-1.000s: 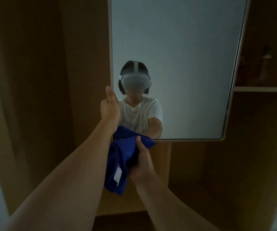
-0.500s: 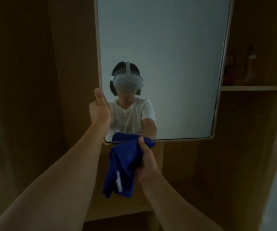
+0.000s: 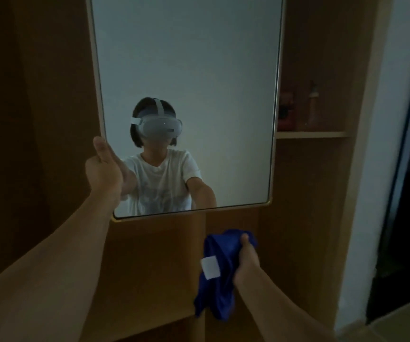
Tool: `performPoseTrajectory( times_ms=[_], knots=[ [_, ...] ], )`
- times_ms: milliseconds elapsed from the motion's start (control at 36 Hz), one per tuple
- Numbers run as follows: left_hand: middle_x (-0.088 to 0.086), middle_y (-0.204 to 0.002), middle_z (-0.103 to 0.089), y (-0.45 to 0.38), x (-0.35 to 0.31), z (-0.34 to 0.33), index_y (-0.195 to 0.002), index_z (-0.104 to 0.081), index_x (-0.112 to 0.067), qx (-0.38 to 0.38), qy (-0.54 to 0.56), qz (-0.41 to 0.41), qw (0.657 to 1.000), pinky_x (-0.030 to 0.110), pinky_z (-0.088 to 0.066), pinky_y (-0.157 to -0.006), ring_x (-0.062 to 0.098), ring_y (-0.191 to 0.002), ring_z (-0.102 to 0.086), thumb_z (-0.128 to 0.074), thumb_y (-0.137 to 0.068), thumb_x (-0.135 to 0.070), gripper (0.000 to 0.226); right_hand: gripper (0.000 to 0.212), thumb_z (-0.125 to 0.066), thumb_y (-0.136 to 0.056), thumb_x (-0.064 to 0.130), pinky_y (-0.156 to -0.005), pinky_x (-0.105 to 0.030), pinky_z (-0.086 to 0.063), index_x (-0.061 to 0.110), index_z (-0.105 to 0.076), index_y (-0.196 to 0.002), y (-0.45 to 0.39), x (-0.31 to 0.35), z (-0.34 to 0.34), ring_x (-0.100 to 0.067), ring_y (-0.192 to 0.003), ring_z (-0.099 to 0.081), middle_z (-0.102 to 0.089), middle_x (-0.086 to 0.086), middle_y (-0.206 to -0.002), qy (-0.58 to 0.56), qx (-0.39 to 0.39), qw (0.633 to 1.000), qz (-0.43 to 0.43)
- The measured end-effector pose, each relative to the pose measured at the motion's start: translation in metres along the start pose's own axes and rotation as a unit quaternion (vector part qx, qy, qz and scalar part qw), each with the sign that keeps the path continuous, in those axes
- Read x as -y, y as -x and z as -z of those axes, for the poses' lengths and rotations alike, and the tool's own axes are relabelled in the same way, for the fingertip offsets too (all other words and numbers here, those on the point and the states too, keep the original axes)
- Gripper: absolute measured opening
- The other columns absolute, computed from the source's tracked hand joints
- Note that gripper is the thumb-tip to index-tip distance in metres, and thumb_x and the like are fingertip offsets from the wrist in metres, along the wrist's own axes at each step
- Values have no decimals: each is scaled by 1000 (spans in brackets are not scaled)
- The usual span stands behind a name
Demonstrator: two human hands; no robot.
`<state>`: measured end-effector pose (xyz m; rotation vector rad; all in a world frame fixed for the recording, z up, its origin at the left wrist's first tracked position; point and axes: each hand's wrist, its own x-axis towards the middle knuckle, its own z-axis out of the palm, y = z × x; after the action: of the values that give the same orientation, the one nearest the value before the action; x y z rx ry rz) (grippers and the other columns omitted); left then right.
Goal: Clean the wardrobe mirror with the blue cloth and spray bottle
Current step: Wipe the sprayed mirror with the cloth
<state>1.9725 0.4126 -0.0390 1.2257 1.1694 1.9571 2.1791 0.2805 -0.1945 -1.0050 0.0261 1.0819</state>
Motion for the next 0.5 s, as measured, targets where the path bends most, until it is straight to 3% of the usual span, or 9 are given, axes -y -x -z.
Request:
performPoseTrajectory(
  times_ms=[111, 222, 306, 389, 444, 500],
  knots=[
    [-4, -56, -54, -1, 1, -1, -61, -48, -24, -10, 1, 0, 1000, 20, -33, -47, 4, -48, -52, -22, -85, -72, 60, 67, -51, -88, 58, -101, -53, -39, 15, -41, -138, 0, 53, 16, -35, -114, -52, -50, -12, -132, -62, -61, 990, 108],
    [-3, -58, -51, -2, -1, -1, -63, -46, -23, -6, 3, 6, 1000, 23, -34, -48, 11, -53, -52, -23, -87, -69, 57, 63, -49, -90, 57, -99, -51, -42, 22, -38, -141, 17, 106, 16, -33, -115, -52, -50, -7, -134, -84, -49, 964, 249],
    [-3, -63, -51, -4, -2, 0, -65, -44, -23, 9, -7, -6, 1000, 24, -35, -51, 10, -58, -52, -22, -86, -69, 55, 57, -46, -90, 57, -99, -48, -41, 26, -40, -138, 33, 135, 5, -27, -113, -53, -52, -3, -129, 20, 0, 937, 349],
    [-1, -66, -52, -6, -1, 2, -66, -44, -22, 23, -5, -20, 1000, 24, -37, -54, 11, -62, -53, -22, -86, -69, 56, 54, -43, -91, 59, -97, -41, -42, 28, -41, -135, 42, 154, -12, -25, -113, -53, -52, -2, -129, 198, 34, 884, 423],
    [1, -65, -52, -8, -1, 3, -66, -45, -20, 28, -8, -28, 999, 25, -38, -54, 13, -61, -53, -21, -86, -70, 59, 60, -50, -90, 53, -94, -37, -40, 28, -35, -143, 40, 160, -19, -23, -117, -50, -48, -2, -137, 267, 54, 853, 446],
    [2, -64, -51, -7, -1, 3, -65, -45, -19, 28, -8, -39, 999, 26, -38, -53, 14, -59, -52, -20, -87, -69, 60, 70, -64, -85, 43, -94, -37, -40, 30, -30, -145, 32, 157, -18, -20, -115, -49, -47, 1, -137, 291, 77, 852, 428]
  ],
)
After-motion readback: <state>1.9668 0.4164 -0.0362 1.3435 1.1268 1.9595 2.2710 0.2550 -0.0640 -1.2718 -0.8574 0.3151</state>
